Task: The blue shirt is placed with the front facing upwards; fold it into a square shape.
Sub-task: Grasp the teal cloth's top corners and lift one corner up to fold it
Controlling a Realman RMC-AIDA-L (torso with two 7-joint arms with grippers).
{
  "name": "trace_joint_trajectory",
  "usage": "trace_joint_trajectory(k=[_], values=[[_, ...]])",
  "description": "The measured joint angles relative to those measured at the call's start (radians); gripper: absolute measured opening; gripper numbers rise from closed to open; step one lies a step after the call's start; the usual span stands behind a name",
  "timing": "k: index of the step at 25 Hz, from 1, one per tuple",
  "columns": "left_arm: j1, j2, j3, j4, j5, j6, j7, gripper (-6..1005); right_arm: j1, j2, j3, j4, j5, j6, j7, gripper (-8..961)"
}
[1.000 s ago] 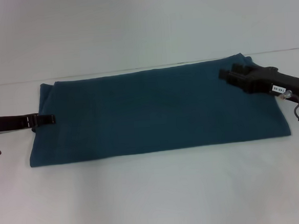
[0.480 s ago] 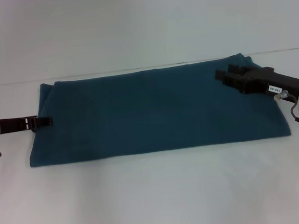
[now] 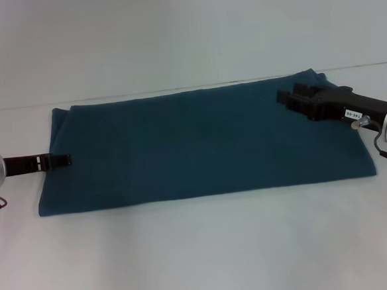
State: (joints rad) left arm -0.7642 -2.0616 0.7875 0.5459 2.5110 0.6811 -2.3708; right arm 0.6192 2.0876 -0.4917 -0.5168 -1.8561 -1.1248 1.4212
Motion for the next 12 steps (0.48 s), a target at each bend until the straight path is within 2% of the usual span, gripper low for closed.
trace_joint_trajectory(k=[9, 12], values=[[-0.011, -0.005, -0.013, -0.028, -0.045, -0.003, 0.057, 847, 0.01, 0.0, -0.063, 0.001, 0.0, 0.06, 0.039, 512], [-0.006, -0.005, -0.017, -0.036, -0.11, -0.002, 0.109, 723, 0.011, 0.0, -0.066, 0.001, 0.0, 0.064, 0.044, 511]])
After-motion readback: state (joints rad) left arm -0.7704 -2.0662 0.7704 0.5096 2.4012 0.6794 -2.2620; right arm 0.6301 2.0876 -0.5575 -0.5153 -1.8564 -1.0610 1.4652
